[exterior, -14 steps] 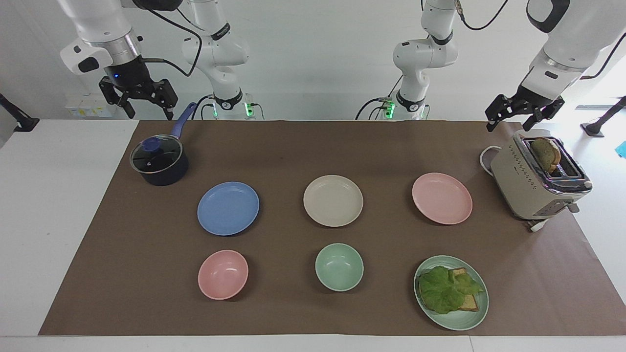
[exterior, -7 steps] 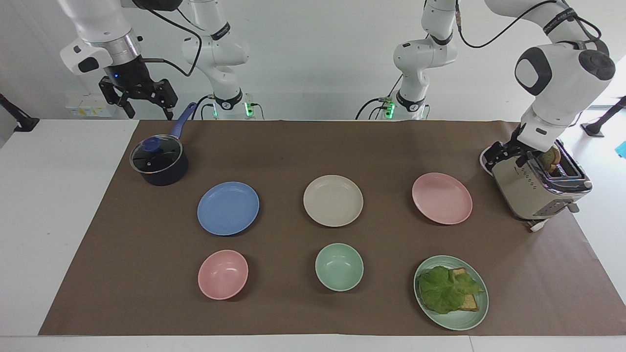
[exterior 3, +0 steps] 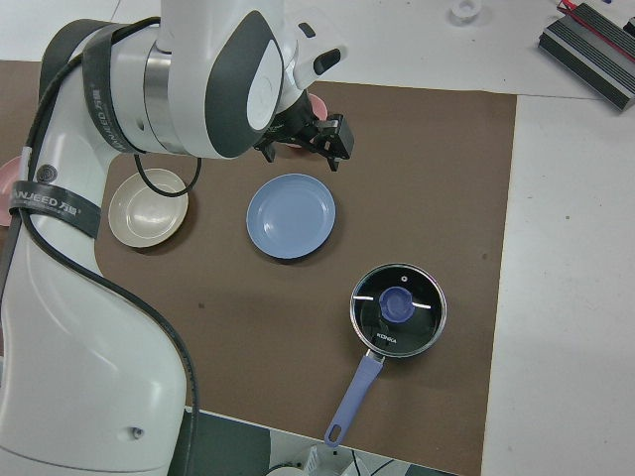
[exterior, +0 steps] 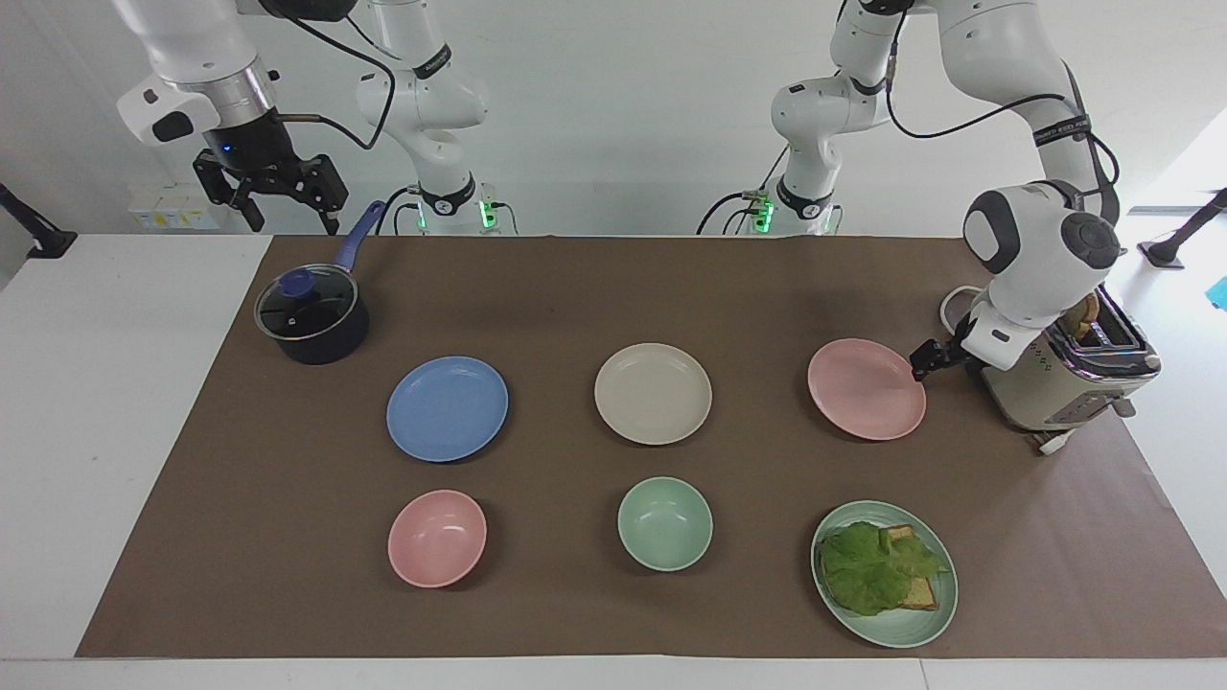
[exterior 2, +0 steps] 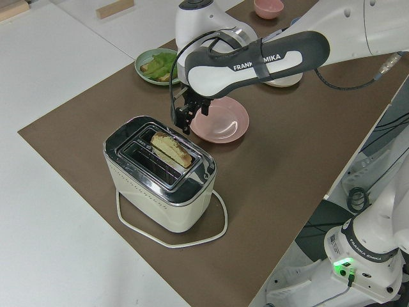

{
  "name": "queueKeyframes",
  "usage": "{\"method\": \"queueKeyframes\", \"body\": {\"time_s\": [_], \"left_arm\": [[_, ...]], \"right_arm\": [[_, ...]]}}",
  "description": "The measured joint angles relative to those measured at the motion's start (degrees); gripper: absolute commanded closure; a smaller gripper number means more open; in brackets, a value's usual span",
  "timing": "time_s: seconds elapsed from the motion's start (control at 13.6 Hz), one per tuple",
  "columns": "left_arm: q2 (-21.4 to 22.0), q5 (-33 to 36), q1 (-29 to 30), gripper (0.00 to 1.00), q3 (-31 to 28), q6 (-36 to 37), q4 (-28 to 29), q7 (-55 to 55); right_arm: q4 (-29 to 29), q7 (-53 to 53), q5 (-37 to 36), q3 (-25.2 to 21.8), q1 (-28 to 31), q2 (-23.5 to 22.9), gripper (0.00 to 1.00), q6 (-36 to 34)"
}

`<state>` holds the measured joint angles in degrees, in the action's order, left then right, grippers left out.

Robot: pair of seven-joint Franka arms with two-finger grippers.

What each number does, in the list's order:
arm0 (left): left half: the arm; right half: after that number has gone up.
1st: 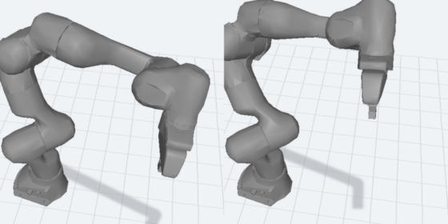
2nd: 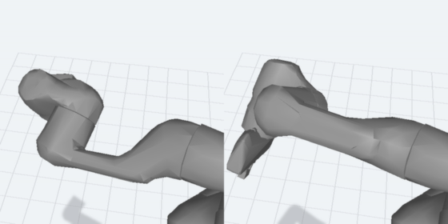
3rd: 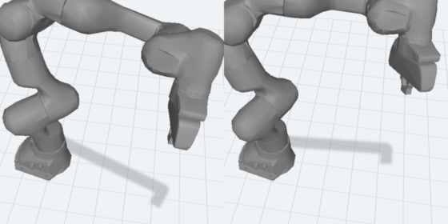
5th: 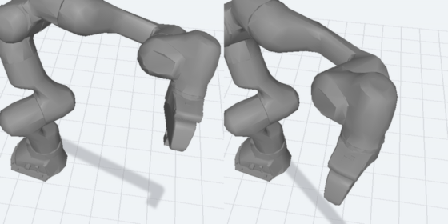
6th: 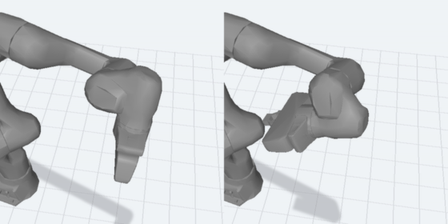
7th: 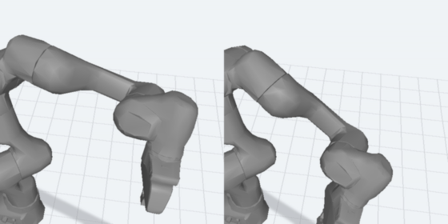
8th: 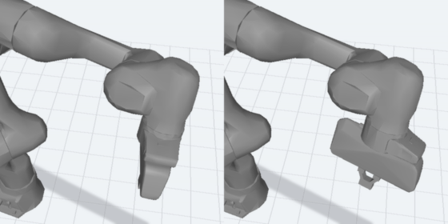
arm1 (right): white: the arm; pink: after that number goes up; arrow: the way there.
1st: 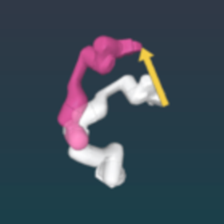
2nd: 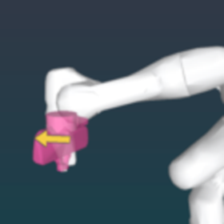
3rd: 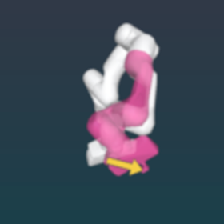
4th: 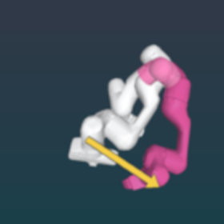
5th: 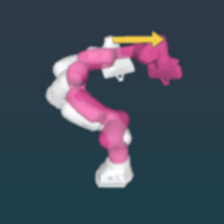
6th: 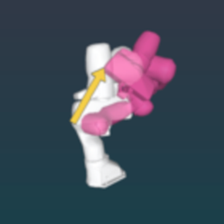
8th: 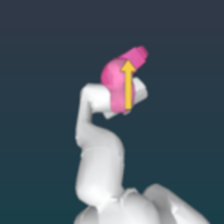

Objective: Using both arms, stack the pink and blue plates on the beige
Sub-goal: 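Reach the left gripper to the rim of the pink plate, then grasp the pink plate rim with the left gripper and lift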

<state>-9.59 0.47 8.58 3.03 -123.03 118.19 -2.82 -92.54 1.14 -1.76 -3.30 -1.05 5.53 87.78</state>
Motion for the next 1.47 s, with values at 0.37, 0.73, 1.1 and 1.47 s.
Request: {"method": "queueKeyframes", "body": {"time_s": [0.37, 0.73, 1.1, 1.47], "left_arm": [[-0.45, -0.04, 0.00, 0.00, 0.02, -2.08, 4.31, 3.41], [-0.08, -0.04, 0.00, 1.00, 0.05, -0.79, 5.22, 5.80], [0.71, -0.32, 0.00, 1.00, 0.13, 8.28, 1.42, 6.03], [2.33, -6.05, 0.00, 1.00, 0.22, 22.39, -8.85, 6.06]], "right_arm": [[-0.02, 0.00, 0.00, 0.00, 0.00, 0.01, 0.00, 0.00], [-0.02, 0.00, 0.00, 0.00, 0.00, 0.01, 0.00, 0.01], [-0.04, 0.00, 0.00, 0.00, 0.00, 0.01, 0.00, 0.03], [-0.04, 0.00, 0.00, -0.03, 0.32, 0.01, 0.00, 0.06]]}}
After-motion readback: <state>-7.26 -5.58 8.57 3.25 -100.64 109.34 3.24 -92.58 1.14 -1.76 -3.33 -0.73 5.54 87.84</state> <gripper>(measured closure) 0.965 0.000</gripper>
